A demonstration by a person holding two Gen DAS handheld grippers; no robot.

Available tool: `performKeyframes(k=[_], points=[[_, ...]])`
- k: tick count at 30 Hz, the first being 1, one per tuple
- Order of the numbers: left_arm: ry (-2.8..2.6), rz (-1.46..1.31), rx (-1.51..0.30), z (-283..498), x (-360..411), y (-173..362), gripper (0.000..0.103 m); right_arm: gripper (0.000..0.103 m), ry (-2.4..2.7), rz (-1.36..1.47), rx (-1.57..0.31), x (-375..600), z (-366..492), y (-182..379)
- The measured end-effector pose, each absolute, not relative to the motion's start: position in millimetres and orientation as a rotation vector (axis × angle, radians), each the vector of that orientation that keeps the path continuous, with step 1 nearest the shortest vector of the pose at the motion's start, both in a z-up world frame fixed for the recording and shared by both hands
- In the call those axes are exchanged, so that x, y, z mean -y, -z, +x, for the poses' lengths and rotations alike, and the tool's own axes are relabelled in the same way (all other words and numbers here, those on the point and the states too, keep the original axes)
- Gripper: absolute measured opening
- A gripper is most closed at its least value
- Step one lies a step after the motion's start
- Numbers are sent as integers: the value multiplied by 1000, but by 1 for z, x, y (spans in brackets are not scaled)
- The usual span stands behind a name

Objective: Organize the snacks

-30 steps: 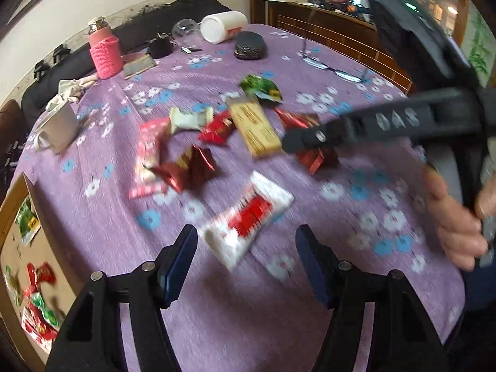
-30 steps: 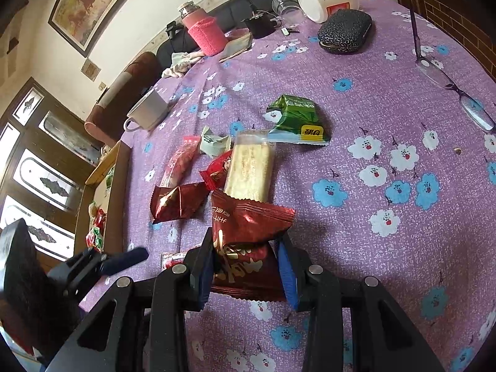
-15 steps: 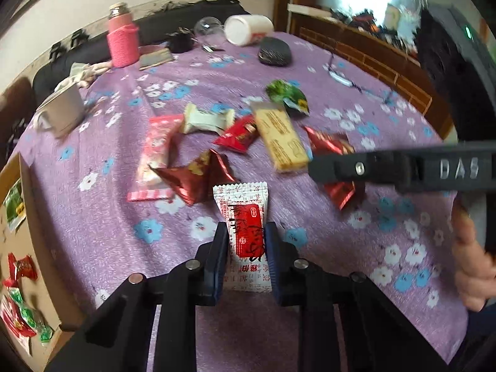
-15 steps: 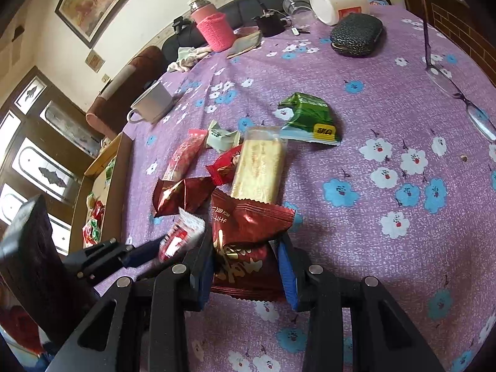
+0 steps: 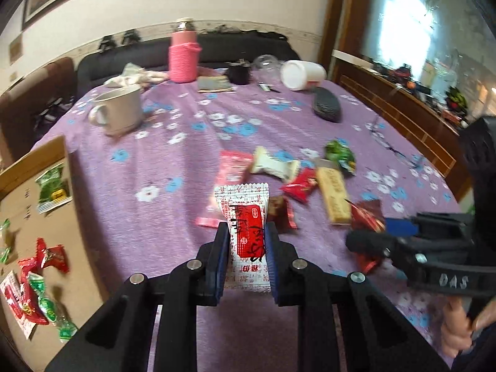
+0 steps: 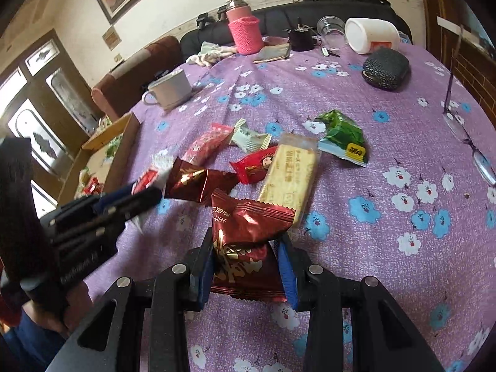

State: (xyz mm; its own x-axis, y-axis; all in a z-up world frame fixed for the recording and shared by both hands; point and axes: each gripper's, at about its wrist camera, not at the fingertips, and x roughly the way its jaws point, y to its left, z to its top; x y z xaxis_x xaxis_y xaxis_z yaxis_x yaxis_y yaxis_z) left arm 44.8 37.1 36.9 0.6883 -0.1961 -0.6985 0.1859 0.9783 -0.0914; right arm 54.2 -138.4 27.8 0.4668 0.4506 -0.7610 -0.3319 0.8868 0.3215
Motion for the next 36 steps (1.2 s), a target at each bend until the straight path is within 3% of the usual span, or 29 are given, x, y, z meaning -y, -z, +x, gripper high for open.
performKeyframes(k=[36], points=[[-7,107,-689,47,-45,-34,22,40,-497,114,-971,132,58,-23]])
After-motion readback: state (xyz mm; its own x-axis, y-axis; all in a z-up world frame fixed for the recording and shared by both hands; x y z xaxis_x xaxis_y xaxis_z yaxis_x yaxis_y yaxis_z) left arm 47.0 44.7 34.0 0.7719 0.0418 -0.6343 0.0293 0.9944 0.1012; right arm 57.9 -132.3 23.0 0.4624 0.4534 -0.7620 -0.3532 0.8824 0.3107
